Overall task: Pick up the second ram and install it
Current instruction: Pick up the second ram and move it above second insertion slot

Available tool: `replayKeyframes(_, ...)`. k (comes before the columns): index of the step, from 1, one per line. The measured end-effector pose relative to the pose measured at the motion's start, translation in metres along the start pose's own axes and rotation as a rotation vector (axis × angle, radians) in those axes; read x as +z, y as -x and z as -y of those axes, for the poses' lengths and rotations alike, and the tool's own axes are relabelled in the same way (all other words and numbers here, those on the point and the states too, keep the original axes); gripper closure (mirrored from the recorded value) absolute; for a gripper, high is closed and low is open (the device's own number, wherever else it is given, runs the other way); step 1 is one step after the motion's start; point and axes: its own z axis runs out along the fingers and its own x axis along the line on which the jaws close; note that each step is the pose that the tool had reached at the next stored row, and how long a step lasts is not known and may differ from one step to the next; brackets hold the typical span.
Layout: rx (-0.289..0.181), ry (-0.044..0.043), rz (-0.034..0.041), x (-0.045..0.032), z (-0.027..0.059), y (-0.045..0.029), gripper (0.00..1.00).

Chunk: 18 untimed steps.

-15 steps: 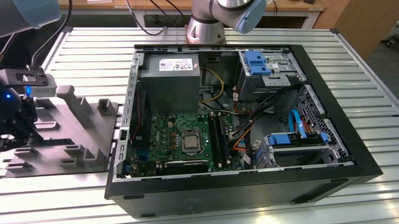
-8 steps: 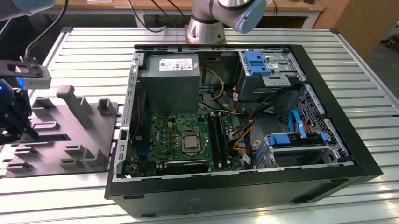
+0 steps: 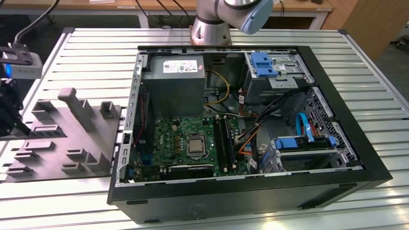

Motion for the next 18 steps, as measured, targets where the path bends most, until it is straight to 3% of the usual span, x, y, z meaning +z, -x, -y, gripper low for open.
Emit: replayKeyframes(18,0.000,-0.0001,0.0032,-0.0752,-0.0011,0.0024,0.89)
